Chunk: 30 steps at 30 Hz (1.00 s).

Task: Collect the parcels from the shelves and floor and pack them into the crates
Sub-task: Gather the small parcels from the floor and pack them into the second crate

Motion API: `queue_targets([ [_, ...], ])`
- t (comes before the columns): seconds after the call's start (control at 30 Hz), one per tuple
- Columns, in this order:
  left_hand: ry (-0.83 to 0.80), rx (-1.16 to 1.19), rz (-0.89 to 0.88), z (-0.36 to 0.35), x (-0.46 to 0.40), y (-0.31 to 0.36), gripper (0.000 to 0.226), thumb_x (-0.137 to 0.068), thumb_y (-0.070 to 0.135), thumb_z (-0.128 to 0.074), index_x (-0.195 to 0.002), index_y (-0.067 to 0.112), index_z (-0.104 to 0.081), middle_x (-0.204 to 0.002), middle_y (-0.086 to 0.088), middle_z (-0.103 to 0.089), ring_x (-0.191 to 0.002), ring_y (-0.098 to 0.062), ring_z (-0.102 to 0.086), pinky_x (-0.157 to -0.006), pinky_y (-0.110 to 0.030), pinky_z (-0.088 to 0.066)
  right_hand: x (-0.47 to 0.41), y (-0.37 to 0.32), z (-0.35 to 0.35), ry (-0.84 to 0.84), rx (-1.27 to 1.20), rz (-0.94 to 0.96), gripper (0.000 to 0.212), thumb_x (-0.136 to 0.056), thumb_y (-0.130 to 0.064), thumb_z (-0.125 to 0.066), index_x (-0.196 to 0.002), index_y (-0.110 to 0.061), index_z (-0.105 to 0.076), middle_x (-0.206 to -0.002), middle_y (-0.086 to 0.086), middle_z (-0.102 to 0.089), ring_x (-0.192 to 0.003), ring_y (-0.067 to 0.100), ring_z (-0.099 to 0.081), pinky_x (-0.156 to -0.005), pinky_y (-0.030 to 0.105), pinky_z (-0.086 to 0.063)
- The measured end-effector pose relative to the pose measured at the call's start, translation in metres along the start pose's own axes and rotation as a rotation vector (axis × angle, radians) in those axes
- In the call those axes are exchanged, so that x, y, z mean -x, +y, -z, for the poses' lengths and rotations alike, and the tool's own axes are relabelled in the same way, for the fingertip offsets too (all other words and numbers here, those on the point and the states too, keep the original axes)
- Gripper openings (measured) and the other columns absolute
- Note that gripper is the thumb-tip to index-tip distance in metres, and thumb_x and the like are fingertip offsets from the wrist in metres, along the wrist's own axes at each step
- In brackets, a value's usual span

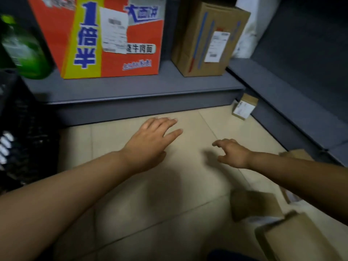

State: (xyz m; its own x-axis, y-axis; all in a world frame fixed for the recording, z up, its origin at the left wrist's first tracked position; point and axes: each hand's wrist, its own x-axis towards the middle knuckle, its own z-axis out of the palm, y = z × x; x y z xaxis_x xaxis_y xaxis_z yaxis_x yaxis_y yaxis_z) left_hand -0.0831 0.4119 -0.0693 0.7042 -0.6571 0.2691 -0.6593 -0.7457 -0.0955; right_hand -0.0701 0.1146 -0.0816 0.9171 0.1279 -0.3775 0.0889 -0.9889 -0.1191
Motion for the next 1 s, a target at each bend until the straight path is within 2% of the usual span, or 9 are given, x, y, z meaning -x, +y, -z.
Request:
queue_targets([
  [0.1,-0.016,0.085,-0.008,-0.017,-0.014,0.028,0.072,-0.076,0.024,-0.067,-0.142,0.022,-0.037,-0.151,-0.010,-0.031,-0.137,-0.030,-0.029,-0.111,-0.043,-0.023,0.019,0.040,-0.015,-0.277,0.064,-0.081,0.071,-0.085,-0.039,-0.064,-0.145,-0.020,-0.030,-0.144,0.008,-0.038,-0.128,0.026,-0.041,-0.102,0.030,-0.034],
  [0.17,-0.028,0.143,-0.018,-0.030,-0.018,0.042,0.071,-0.075,0.023,-0.069,-0.140,0.022,-0.040,-0.150,-0.010,-0.033,-0.137,-0.030,-0.030,-0.110,-0.043,-0.025,0.036,0.060,-0.023,-0.464,0.207,-0.048,0.078,-0.081,-0.052,-0.064,-0.145,-0.023,-0.029,-0.148,0.006,-0.032,-0.131,0.025,-0.037,-0.105,0.030,-0.032],
  [0.23,-0.050,0.180,-0.034,-0.042,-0.019,0.052,0.071,-0.076,0.023,-0.069,-0.141,0.021,-0.040,-0.151,-0.009,-0.032,-0.139,-0.029,-0.028,-0.110,-0.042,-0.026,0.051,0.078,-0.033,-0.592,0.313,-0.014,0.091,-0.079,-0.050,-0.068,-0.150,-0.025,-0.017,-0.154,0.007,-0.019,-0.138,0.028,-0.025,-0.113,0.037,-0.026],
  [0.3,-0.085,0.182,-0.060,-0.053,-0.019,0.056,0.071,-0.080,0.025,-0.065,-0.144,0.023,-0.035,-0.154,-0.007,-0.026,-0.141,-0.027,-0.022,-0.111,-0.041,-0.023,0.065,0.092,-0.046,-0.617,0.338,-0.072,0.110,-0.072,-0.040,-0.077,-0.151,-0.023,-0.002,-0.154,0.011,-0.016,-0.138,0.030,-0.024,-0.114,0.041,-0.026],
  [0.4,-0.128,0.200,-0.067,-0.064,-0.021,0.056,0.071,-0.081,0.026,-0.063,-0.145,0.024,-0.031,-0.156,-0.007,-0.021,-0.143,-0.027,-0.017,-0.112,-0.040,-0.021,0.080,0.104,-0.063,-0.521,0.356,-0.090,0.117,-0.067,-0.039,-0.080,-0.149,-0.017,0.000,-0.150,0.012,-0.024,-0.132,0.027,-0.033,-0.109,0.038,-0.033],
  [0.57,-0.153,0.205,-0.058,-0.072,-0.028,0.058,0.073,-0.082,0.026,-0.062,-0.146,0.024,-0.028,-0.156,-0.006,-0.018,-0.143,-0.026,-0.014,-0.112,-0.038,-0.020,0.074,0.108,-0.068,-0.326,0.324,-0.025,0.096,-0.068,-0.039,-0.077,-0.143,-0.020,-0.019,-0.138,0.006,-0.039,-0.121,0.020,-0.041,-0.095,0.030,-0.041],
  [0.7,-0.134,0.209,-0.075,-0.071,-0.032,0.062,0.075,-0.080,0.024,-0.063,-0.147,0.023,-0.027,-0.156,-0.007,-0.019,-0.143,-0.026,-0.015,-0.112,-0.039,-0.020,0.052,0.085,-0.054,-0.117,0.197,0.027,0.083,-0.068,-0.045,-0.074,-0.134,-0.022,-0.030,-0.128,0.001,-0.043,-0.117,0.017,-0.042,-0.093,0.030,-0.045],
  [0.87,-0.188,0.223,-0.017,-0.075,-0.027,0.055,0.086,-0.080,0.031,-0.063,-0.150,0.022,-0.013,-0.157,-0.005,-0.014,-0.142,-0.023,-0.014,-0.113,-0.035,-0.017,0.016,0.034,-0.032,0.059,-0.129,-0.002,0.078,-0.060,-0.042,-0.078,-0.124,-0.023,-0.038,-0.118,-0.002,-0.043,-0.110,0.016,-0.044,-0.087,0.032,-0.045],
  [1.0,-0.199,0.398,0.248,-0.070,-0.021,0.037,0.107,-0.073,0.035,-0.072,-0.150,0.019,0.000,-0.154,-0.003,-0.019,-0.138,-0.021,-0.023,-0.110,-0.033,-0.025,-0.008,-0.005,-0.013,0.062,-0.491,0.002,0.062,-0.062,-0.030,-0.080,-0.112,-0.023,-0.045,-0.107,-0.002,-0.054,-0.096,0.016,-0.056,-0.079,0.035,-0.054],
])
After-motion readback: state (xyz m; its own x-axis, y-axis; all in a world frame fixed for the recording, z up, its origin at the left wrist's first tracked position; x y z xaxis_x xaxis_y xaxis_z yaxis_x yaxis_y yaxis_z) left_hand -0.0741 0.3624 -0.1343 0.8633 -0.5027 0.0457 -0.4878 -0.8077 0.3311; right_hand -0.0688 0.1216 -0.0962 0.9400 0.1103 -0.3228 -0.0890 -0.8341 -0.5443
